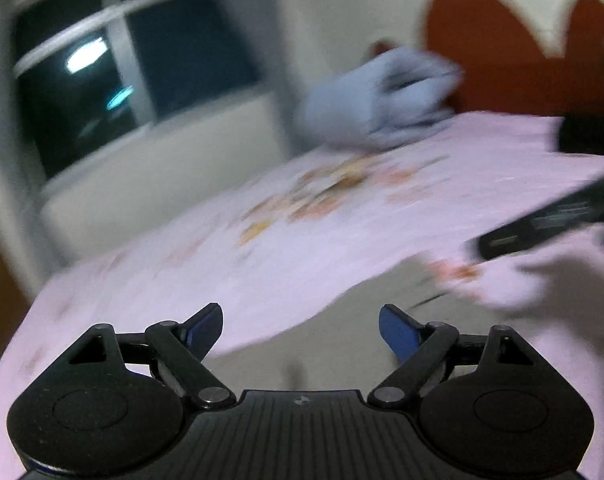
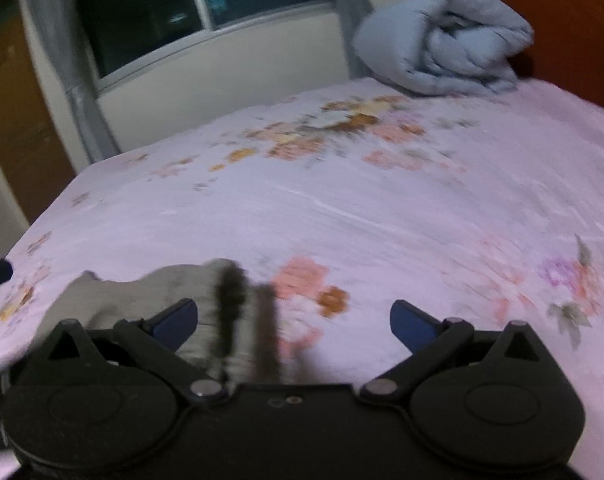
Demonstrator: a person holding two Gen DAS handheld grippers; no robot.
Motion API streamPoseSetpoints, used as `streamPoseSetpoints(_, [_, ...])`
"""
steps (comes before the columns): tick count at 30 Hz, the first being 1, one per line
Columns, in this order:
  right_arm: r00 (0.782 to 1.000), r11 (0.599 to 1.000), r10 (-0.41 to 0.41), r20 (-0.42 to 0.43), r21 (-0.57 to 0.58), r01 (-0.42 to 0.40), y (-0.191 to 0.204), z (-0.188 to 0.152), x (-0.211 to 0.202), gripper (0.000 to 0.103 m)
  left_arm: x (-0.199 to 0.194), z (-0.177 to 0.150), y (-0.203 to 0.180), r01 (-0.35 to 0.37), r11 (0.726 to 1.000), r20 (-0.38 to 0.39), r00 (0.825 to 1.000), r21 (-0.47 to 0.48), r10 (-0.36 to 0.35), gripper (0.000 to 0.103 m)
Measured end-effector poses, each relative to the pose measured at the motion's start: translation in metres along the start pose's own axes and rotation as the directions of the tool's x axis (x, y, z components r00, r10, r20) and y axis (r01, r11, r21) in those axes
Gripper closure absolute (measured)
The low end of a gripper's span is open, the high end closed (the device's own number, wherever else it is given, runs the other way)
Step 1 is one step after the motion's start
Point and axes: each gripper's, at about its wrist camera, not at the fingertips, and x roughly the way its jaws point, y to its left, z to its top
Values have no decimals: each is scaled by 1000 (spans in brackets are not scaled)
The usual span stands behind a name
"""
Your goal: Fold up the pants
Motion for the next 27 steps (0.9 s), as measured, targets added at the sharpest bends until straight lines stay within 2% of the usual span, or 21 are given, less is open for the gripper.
streamPoseSetpoints(2, [999,999,41,8,-36,-41,19,2,-2,6,11,-15,22,-80,996,-114,991,-30,76,18])
streamPoseSetpoints(5, [993,987,119,3,-106,-118,52,1,-2,6,18,-39,45,-125,985,-244,965,-120,93,18])
streamPoseSetpoints(7, [987,971,163,-7,-175,-162,80,-2,0,6,15,-52,58,-151,973,-288,953,-177,95,18])
streamPoseSetpoints(9, [980,954,198,-23,-226,-198,101,-5,4,6,9,-63,66,-172,963,-309,946,-210,102,18])
streamPoseSetpoints(10, [977,945,207,-39,-249,-211,111,-8,9,6,19,-64,67,-177,960,-316,943,-218,103,18])
streamPoseSetpoints(12, [973,931,217,-81,-281,-231,121,-15,19,8,7,-76,76,-187,953,-327,939,-240,102,18])
streamPoseSetpoints(13, [974,930,196,-111,-295,-220,123,-19,26,11,9,-79,80,-191,950,-332,938,-247,102,18])
streamPoseSetpoints(16, [982,956,15,-187,-285,-69,96,-32,49,23,18,-82,90,-203,944,-342,934,-262,106,18])
streamPoseSetpoints(18, [970,973,-75,-232,-231,20,63,-42,60,18,33,-82,98,-210,939,-348,931,-272,108,18])
streamPoseSetpoints(19, [965,987,-36,-259,-158,-6,48,-44,61,12,39,-84,105,-220,934,-354,929,-281,112,18])
streamPoseSetpoints(20, [962,996,6,-271,-85,-30,38,-44,60,14,42,-85,108,-224,930,-357,927,-290,113,18])
streamPoseSetpoints(21, [971,997,15,-237,-66,-31,36,-42,51,15,43,-87,111,-228,927,-360,926,-297,113,18])
streamPoseSetpoints(23, [993,990,11,-121,-138,-28,52,-36,28,16,47,-89,116,-237,922,-369,923,-308,114,18])
streamPoseSetpoints(25, [994,984,90,-69,-146,-99,68,-28,15,15,52,-89,117,-239,920,-377,919,-310,112,18])
streamPoseSetpoints(27, [991,973,126,-46,-188,-133,87,-23,11,15,53,-88,115,-237,920,-375,920,-313,109,18])
